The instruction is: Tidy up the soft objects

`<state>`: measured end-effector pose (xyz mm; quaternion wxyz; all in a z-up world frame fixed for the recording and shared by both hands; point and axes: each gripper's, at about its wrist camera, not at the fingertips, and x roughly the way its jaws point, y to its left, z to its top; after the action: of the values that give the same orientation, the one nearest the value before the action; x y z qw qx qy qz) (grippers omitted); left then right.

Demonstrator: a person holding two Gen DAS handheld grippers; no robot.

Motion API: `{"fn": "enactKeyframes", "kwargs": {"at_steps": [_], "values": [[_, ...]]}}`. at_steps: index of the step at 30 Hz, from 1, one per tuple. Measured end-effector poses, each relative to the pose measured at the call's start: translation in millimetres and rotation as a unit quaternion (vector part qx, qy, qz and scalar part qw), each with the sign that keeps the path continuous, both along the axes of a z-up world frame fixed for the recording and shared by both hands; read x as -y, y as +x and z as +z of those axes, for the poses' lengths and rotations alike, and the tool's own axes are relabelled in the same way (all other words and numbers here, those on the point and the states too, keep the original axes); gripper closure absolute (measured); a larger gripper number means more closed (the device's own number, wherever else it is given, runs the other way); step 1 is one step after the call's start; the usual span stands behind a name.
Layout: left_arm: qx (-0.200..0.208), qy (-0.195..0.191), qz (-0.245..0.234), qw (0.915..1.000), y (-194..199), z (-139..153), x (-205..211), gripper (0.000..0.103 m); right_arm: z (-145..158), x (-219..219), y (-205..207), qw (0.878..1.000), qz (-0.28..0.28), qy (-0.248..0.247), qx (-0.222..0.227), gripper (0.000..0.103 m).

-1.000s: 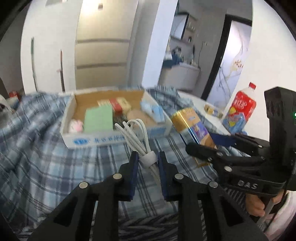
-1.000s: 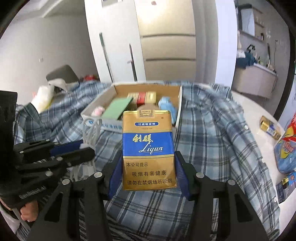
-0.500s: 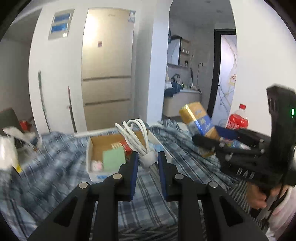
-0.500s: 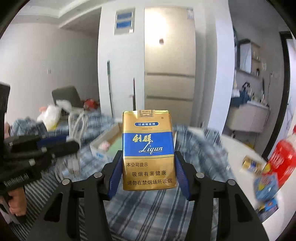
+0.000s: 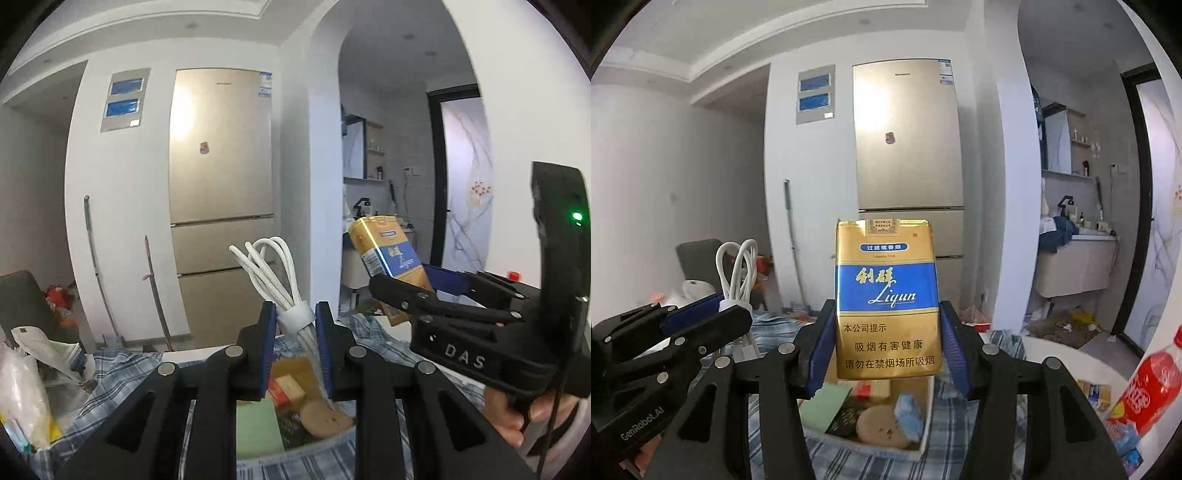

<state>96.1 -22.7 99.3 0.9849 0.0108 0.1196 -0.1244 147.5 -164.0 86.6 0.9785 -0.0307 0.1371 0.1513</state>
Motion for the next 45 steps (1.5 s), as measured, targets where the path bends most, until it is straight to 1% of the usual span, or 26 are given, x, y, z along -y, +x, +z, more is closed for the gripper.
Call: {"fn": "enactKeyframes", "kwargs": {"at_steps": [2, 4, 5, 7, 9, 11, 12, 15, 16, 18, 21, 23, 26, 27, 28, 29, 30, 32, 34, 36, 38, 40, 41, 43, 44, 45], "values": [[-0.012, -0.004, 0.002, 0.9999, 14, -5, 0, 0.080, -2, -4, 12, 1.000, -0.003, -0.006, -0.001, 0.051], [-0.030, -0.008, 0.006, 0.9995, 31, -13, -2, 0.080, -10, -5, 23, 1.000, -0.002, 0.000, -0.013, 0.051], [-0.039, -0.009, 0.008, 0.9992, 39, -19, -3, 0.080, -17, -6, 30, 1.000, -0.001, 0.005, -0.023, 0.051], [-0.058, -0.001, 0.012, 0.9982, 52, -30, -4, 0.080, -30, -10, 40, 0.999, 0.000, 0.000, -0.040, 0.051], [-0.092, -0.001, 0.018, 0.9956, 65, -45, -6, 0.080, -47, -16, 50, 0.998, 0.006, -0.014, -0.060, 0.051], [-0.133, -0.032, 0.008, 0.9906, 79, -61, -16, 0.080, -66, -21, 57, 0.996, 0.012, -0.023, -0.082, 0.051], [-0.143, -0.034, 0.011, 0.9890, 83, -66, -18, 0.080, -73, -21, 60, 0.995, 0.012, -0.022, -0.092, 0.051], [-0.160, -0.004, 0.032, 0.9865, 96, -85, -22, 0.080, -101, -22, 70, 0.990, 0.021, -0.017, -0.136, 0.051], [-0.166, 0.000, 0.035, 0.9854, 99, -91, -23, 0.080, -109, -22, 74, 0.988, 0.024, -0.015, -0.152, 0.051], [-0.179, -0.003, 0.038, 0.9831, 104, -102, -28, 0.080, -126, -26, 79, 0.982, 0.042, -0.017, -0.186, 0.051], [-0.196, -0.010, 0.047, 0.9794, 107, -114, -38, 0.080, -139, -30, 83, 0.975, 0.058, -0.023, -0.213, 0.050], [-0.200, -0.012, 0.054, 0.9782, 108, -118, -43, 0.080, -145, -27, 85, 0.971, 0.066, -0.015, -0.231, 0.050], [-0.208, -0.012, 0.055, 0.9766, 111, -121, -46, 0.078, -153, -24, 89, 0.966, 0.047, 0.000, -0.253, 0.049], [-0.210, -0.011, 0.057, 0.9760, 111, -122, -46, 0.074, -155, -23, 91, 0.964, 0.047, 0.002, -0.261, 0.049], [-0.209, -0.008, 0.059, 0.9760, 111, -122, -46, 0.071, -157, -22, 93, 0.963, 0.050, 0.004, -0.265, 0.049], [-0.206, -0.006, 0.063, 0.9765, 111, -122, -46, 0.058, -157, -20, 93, 0.963, 0.051, 0.007, -0.265, 0.044], [-0.199, -0.004, 0.066, 0.9777, 109, -120, -46, 0.036, -157, -19, 94, 0.963, 0.052, 0.008, -0.265, 0.038], [-0.171, 0.002, 0.076, 0.9823, 103, -114, -44, 0.018, -156, -20, 92, 0.965, 0.052, 0.007, -0.257, 0.033], [-0.155, 0.009, 0.077, 0.9848, 98, -107, -42, 0.018, -153, -21, 90, 0.967, 0.050, 0.003, -0.250, 0.032], [-0.146, 0.002, 0.076, 0.9864, 93, -101, -41, 0.018, -149, -21, 88, 0.970, 0.046, -0.004, -0.238, 0.030], [-0.128, -0.001, 0.079, 0.9886, 86, -91, -40, 0.018, -140, -19, 83, 0.976, 0.031, -0.011, -0.213, 0.028], [-0.105, 0.007, 0.085, 0.9908, 74, -78, -37, 0.018, -127, -15, 76, 0.983, 0.018, -0.009, -0.183, 0.024], [-0.094, 0.011, 0.085, 0.9919, 68, -70, -36, 0.018, -120, -12, 73, 0.985, 0.014, -0.004, -0.173, 0.020], [-0.061, 0.025, 0.099, 0.9929, 50, -54, -33, 0.017, -103, -8, 64, 0.988, 0.014, 0.002, -0.152, 0.017], [-0.042, 0.031, 0.109, 0.9926, 40, -47, -32, 0.012, -93, -7, 56, 0.991, 0.013, -0.002, -0.135, 0.014], [-0.019, 0.036, 0.120, 0.9919, 28, -40, -31, 0.003, -83, -5, 49, 0.993, 0.010, -0.005, -0.118, 0.011]]}}
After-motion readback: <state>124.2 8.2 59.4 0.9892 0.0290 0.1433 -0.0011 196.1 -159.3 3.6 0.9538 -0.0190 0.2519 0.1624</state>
